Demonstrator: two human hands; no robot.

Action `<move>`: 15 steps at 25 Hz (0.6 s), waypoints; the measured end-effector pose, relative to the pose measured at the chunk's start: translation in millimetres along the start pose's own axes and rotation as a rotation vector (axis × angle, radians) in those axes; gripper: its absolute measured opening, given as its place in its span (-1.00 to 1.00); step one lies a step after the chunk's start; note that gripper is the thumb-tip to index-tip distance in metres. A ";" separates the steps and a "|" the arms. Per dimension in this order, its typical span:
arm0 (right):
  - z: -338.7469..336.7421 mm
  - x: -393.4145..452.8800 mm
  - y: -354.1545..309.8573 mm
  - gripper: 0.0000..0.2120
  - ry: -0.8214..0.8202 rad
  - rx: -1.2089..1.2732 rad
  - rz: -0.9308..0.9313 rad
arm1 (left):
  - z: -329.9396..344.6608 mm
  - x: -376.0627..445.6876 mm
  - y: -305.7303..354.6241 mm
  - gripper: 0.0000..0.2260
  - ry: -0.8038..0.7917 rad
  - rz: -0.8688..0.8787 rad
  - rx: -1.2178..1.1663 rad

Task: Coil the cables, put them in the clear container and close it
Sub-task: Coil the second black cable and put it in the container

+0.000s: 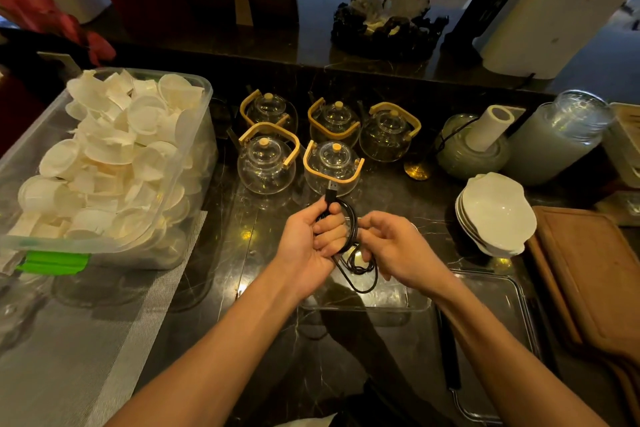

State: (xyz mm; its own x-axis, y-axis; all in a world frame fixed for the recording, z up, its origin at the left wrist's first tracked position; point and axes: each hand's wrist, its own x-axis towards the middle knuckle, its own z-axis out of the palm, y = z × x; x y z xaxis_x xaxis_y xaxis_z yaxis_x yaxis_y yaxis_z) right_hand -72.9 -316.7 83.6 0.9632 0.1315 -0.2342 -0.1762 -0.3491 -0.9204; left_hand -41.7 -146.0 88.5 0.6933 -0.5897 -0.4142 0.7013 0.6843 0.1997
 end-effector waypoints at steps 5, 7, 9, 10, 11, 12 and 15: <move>2.5 -8.3 -0.4 -0.82 0.015 -0.053 -0.161 | -4.6 -1.1 3.8 -0.66 0.022 0.023 -0.053; 6.1 -10.4 2.1 -0.79 -0.025 0.046 -0.130 | -6.5 -0.9 3.8 -0.66 0.045 0.011 -0.037; 11.9 -11.6 3.3 -0.76 -0.046 0.255 -0.025 | -6.7 -0.7 -0.1 -0.68 0.081 0.004 0.052; 15.1 -11.5 2.6 -0.70 -0.047 0.339 0.017 | -5.7 -0.3 -3.3 -0.69 0.105 0.006 0.117; 18.0 -11.3 1.7 -0.63 -0.038 0.362 0.037 | -5.0 0.4 -6.7 -0.68 0.141 0.022 0.199; 21.5 -11.1 0.4 -0.59 -0.021 0.322 0.033 | -4.5 1.2 -9.5 -0.68 0.187 0.052 0.294; 29.8 -10.0 0.0 -0.66 0.093 0.106 -0.056 | -3.9 2.4 -12.0 -0.71 0.260 0.138 0.507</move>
State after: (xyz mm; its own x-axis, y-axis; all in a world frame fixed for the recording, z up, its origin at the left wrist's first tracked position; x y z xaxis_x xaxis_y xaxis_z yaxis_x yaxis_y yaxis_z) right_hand -88.6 -290.3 76.6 0.9860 0.0600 -0.1557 -0.1368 -0.2430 -0.9603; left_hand -49.1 -154.0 81.6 0.7654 -0.3413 -0.5455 0.6434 0.4187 0.6408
